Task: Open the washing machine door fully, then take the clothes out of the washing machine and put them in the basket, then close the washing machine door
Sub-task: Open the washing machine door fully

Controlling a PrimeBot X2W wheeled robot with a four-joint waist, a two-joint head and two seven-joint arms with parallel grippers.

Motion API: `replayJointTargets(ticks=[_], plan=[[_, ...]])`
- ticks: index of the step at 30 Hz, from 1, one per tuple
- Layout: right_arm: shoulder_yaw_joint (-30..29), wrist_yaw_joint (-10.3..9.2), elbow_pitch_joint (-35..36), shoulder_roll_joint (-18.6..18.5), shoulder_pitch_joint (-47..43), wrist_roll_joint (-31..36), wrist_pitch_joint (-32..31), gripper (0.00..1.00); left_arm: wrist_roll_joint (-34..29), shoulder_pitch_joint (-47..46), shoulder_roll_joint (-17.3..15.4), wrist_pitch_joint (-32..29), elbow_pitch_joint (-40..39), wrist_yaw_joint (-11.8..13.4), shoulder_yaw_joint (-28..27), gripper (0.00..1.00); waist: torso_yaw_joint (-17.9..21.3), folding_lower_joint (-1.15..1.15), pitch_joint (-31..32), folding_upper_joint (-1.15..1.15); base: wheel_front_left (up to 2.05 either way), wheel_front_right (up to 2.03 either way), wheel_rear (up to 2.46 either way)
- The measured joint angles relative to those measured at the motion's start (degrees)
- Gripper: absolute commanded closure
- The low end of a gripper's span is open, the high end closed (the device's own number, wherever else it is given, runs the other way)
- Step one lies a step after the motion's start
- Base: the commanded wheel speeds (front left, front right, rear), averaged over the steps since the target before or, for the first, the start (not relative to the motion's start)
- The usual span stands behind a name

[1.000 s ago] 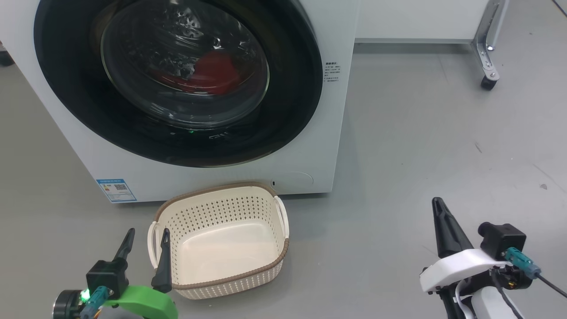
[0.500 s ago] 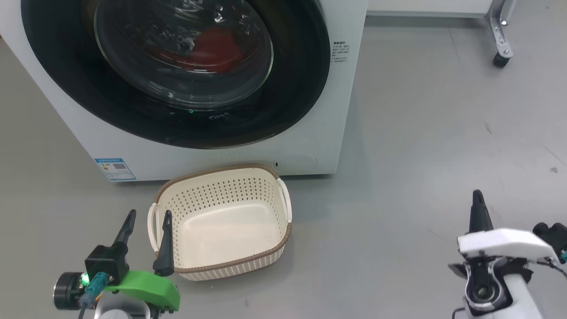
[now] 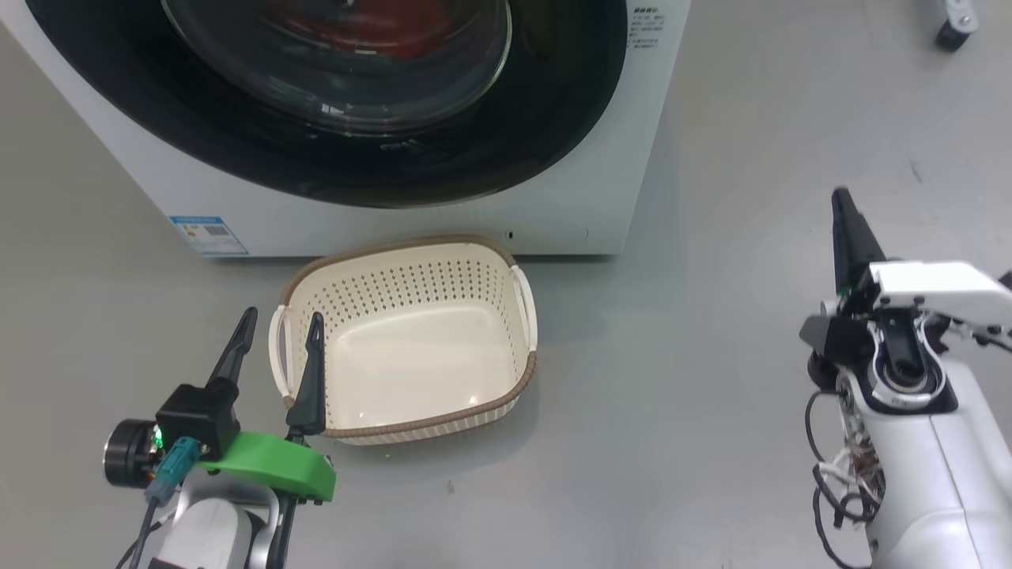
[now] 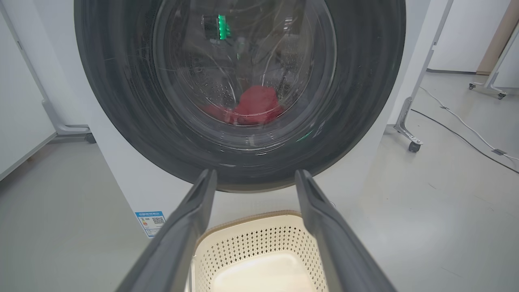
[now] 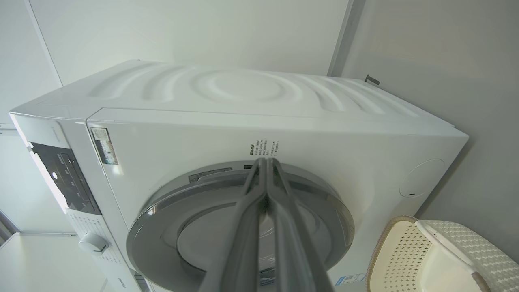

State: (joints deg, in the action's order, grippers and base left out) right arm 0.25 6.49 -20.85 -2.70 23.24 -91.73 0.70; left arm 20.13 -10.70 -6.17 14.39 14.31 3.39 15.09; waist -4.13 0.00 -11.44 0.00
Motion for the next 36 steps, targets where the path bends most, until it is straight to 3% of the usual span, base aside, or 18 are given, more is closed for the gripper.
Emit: replayJointTargets(ticks=[10, 23, 36], plan=[[-0.65, -0.27, -1.80, -0.22, 9.43, -1.46, -6.78, 1.00, -0.15, -3.82, 0.88, 0.04, -0.64, -1.00, 0.70, 0.00, -1.89, 0.00, -4.84, 0.00, 0.00, 0.00, 0.00], [3.53, -5.16, -3.78, -4.61, 27.16, 0.62, -14.00, 1.00, -0.43, -8.47, 1.85, 0.05, -2.12, -2.60, 1.37, 0.00, -4.89, 0.00, -12.37, 0.00, 0.00, 0.00, 0.00], [6.61, -7.27, -9.67, -5.37, 39.27, 3.54, -16.58, 1.00, -1.16, -12.29, 3.12, 0.05, -1.83, -4.28, 3.04, 0.00, -8.57, 0.00, -17.12, 0.00, 0.00, 0.00, 0.00]])
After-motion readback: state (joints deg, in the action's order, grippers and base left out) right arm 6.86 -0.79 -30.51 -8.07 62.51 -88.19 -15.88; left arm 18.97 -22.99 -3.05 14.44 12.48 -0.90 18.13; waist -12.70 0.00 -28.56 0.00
